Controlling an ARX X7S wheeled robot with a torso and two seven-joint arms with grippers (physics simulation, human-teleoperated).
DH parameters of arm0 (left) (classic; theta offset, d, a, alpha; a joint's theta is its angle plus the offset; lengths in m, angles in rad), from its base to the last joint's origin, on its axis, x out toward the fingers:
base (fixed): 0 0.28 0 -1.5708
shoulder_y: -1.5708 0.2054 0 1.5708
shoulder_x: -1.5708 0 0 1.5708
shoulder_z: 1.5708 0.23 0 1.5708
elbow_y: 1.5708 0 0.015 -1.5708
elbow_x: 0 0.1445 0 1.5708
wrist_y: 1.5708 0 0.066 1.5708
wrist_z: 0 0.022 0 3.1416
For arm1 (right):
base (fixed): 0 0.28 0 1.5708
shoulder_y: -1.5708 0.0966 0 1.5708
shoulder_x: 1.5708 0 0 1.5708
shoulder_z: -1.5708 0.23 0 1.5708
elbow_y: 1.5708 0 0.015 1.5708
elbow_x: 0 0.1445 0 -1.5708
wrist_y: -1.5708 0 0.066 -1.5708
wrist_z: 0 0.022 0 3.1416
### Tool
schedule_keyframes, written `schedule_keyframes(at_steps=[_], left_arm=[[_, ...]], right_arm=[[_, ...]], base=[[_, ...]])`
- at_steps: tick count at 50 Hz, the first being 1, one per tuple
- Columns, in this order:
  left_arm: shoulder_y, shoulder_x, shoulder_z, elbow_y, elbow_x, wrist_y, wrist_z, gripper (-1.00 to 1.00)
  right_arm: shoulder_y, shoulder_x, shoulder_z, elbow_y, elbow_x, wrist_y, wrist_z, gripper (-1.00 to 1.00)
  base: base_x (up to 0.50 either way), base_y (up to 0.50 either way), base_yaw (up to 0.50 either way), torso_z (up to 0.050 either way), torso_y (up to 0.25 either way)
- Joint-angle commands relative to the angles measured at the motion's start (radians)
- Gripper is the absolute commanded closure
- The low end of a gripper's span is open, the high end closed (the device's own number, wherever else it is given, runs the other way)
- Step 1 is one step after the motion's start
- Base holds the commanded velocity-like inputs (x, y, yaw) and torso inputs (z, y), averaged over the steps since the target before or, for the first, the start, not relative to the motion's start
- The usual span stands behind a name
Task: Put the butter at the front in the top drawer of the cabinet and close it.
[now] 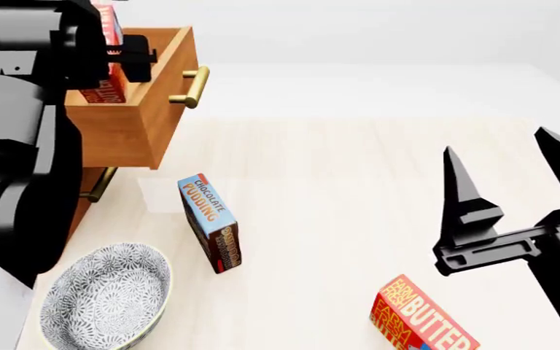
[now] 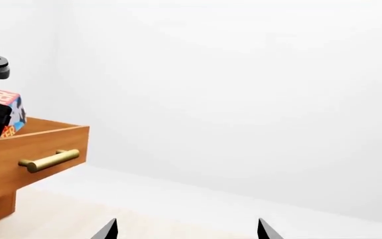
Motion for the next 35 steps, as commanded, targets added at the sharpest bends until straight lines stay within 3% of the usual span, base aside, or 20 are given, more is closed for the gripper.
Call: schedule_keyframes(at_steps=[1,4,5,35], left_arm=[[-0.023,0.004,0.034,0.000,0.011,0.001,0.012,1.00],[-0.025,0.004,0.035,0.000,0.011,0.001,0.024,1.00],[-0.026,0.005,0.036,0.000,0.012,0.003,0.023,-1.00],[-0.104,0.015,0.058,0.000,0.014,0.052,0.068,-1.00]], right_arm=[[-0.022,0.020,-0.003,-0.007,-0.015,-0.031,0.010,-1.00],[-0.027,0.023,-0.004,-0.010,-0.019,-0.037,0.013,-1.00],[-0.029,0.025,-0.004,-0.012,-0.021,-0.040,0.014,-1.00],[-0.073,0.073,-0.012,-0.033,-0.050,-0.108,0.033,-1.00]], base=[[0.00,0.00,0.00,0.000,0.000],[0.00,0.00,0.00,0.000,0.000],[0.00,0.00,0.00,0.000,0.000],[0.00,0.00,0.00,0.000,0.000]])
